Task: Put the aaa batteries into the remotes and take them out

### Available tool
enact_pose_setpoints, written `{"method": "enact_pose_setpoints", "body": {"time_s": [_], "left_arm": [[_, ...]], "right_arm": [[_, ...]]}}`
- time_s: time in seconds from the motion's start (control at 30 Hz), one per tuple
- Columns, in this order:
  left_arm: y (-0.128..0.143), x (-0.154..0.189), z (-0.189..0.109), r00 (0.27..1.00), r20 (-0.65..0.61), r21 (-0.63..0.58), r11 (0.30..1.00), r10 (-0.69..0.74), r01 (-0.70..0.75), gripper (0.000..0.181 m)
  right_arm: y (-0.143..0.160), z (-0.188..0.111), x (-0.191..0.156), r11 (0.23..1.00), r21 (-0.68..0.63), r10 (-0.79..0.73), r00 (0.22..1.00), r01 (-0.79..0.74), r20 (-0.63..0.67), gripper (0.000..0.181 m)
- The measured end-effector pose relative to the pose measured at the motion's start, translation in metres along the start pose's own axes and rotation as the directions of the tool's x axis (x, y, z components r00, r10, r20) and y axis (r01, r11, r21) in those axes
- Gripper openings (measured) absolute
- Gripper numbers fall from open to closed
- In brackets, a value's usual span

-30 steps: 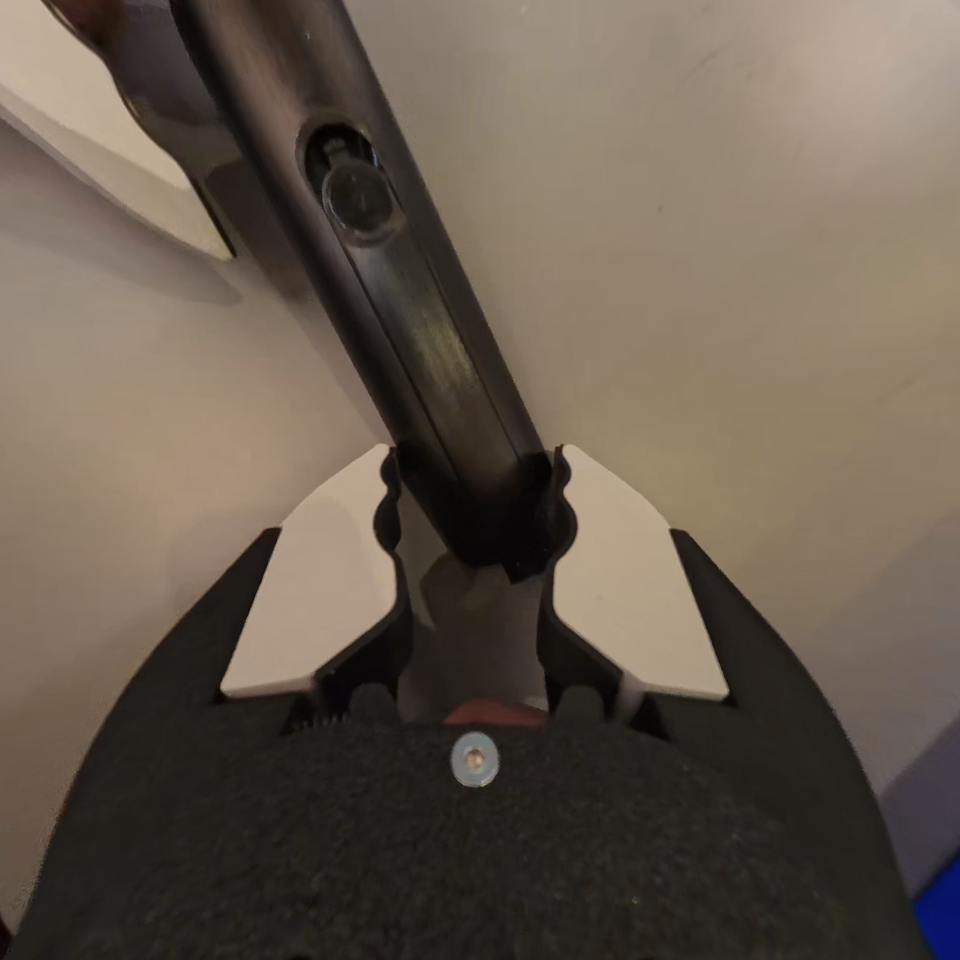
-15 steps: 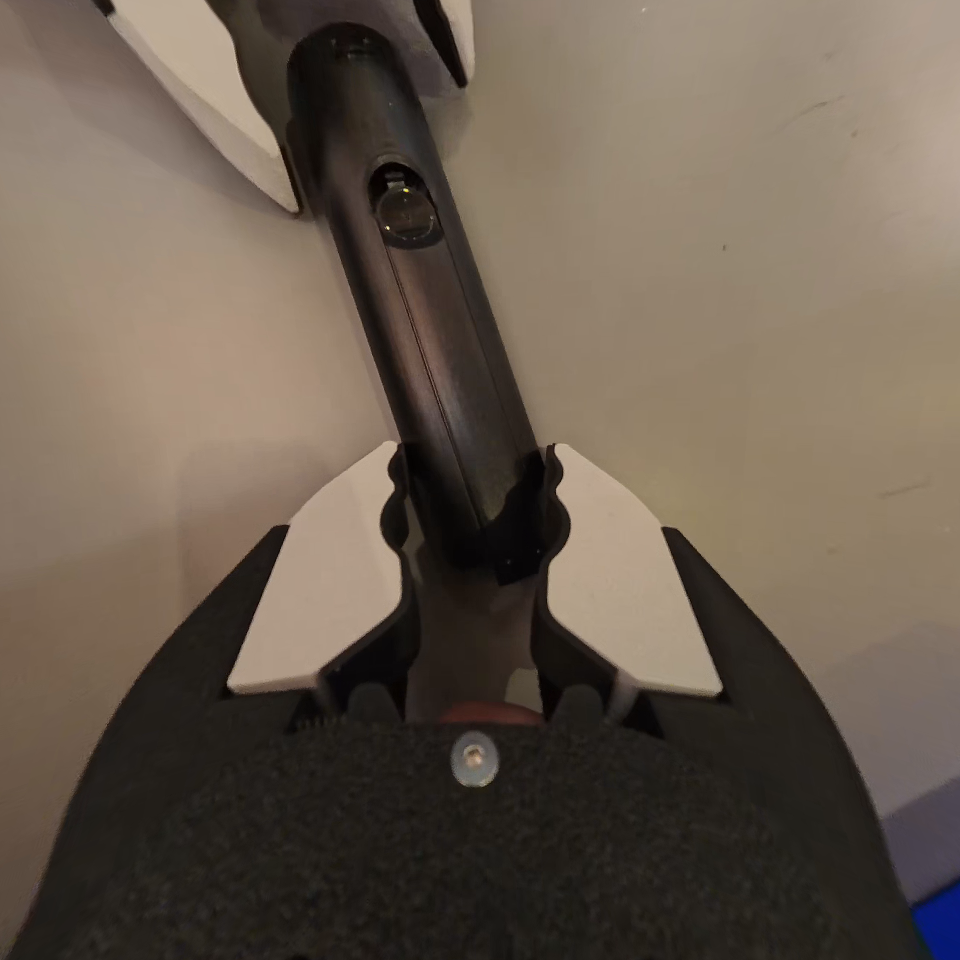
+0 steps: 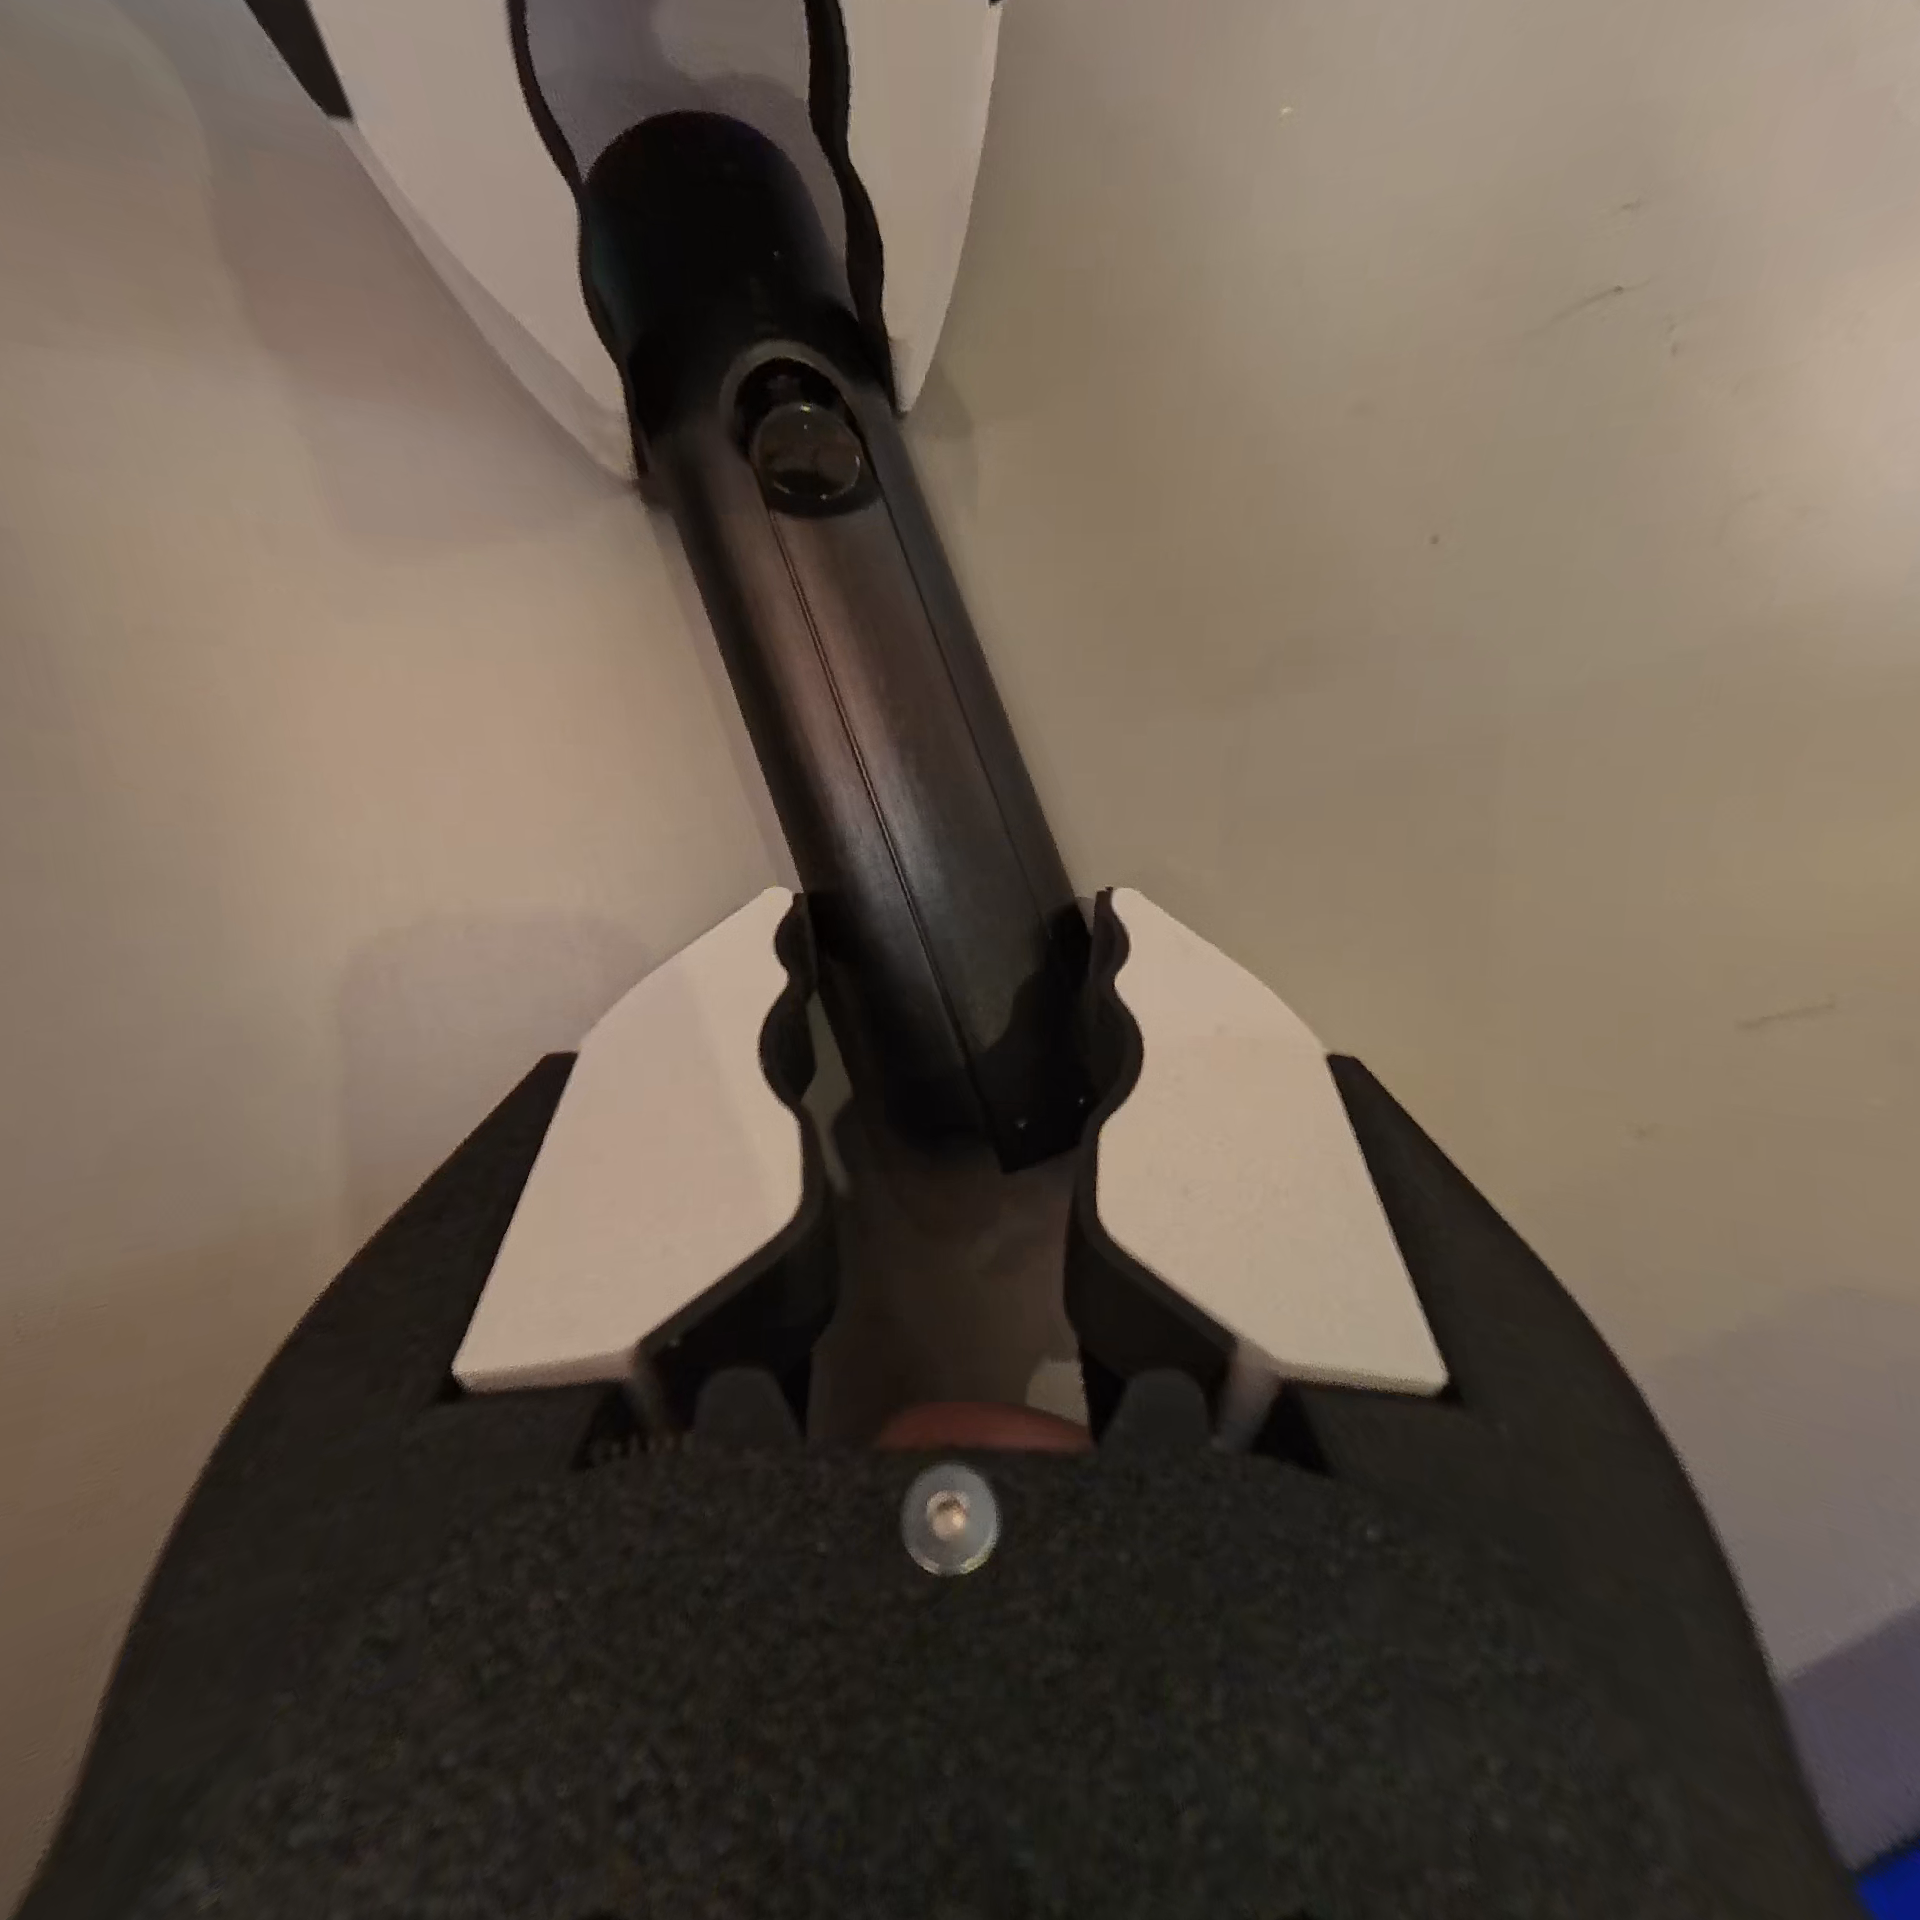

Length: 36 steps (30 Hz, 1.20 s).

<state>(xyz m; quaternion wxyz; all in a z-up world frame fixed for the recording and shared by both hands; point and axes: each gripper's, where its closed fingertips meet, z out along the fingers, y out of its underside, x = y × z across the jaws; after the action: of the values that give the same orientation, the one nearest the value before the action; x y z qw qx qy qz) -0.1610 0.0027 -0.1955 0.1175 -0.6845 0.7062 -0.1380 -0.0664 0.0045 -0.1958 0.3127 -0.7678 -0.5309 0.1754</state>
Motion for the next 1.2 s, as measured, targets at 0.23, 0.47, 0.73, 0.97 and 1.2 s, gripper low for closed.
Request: {"method": "enact_pose_setpoints", "body": {"time_s": [0.23, 0.47, 0.73, 0.97, 1.2], "left_arm": [[-0.007, 0.003, 0.0, 0.989, 0.143, 0.155, 0.988, -0.041, 0.018, 0.048], [-0.017, 0.0, -0.01, 0.957, 0.229, 0.358, 0.929, -0.179, 0.088, 0.047], [-0.015, 0.004, -0.006, 0.945, 0.223, 0.404, 0.905, -0.24, 0.135, 0.047], [-0.016, 0.004, -0.005, 0.943, 0.216, 0.406, 0.902, -0.252, 0.147, 0.047], [-0.019, 0.004, -0.005, 0.942, 0.216, 0.414, 0.898, -0.256, 0.149, 0.047]], "right_arm": [[-0.005, -0.033, 0.018, 0.977, 0.14, 0.178, 0.974, -0.159, -0.141, 0.069], [0.001, -0.034, 0.014, 0.872, 0.258, 0.462, 0.872, -0.415, -0.161, 0.074], [0.0, -0.022, 0.024, 0.805, 0.242, 0.579, 0.805, -0.542, -0.124, 0.076], [-0.008, -0.019, 0.022, 0.775, 0.277, 0.609, 0.789, -0.569, -0.084, 0.074], [-0.009, -0.015, 0.019, 0.801, 0.255, 0.582, 0.804, -0.541, -0.122, 0.08]]}}
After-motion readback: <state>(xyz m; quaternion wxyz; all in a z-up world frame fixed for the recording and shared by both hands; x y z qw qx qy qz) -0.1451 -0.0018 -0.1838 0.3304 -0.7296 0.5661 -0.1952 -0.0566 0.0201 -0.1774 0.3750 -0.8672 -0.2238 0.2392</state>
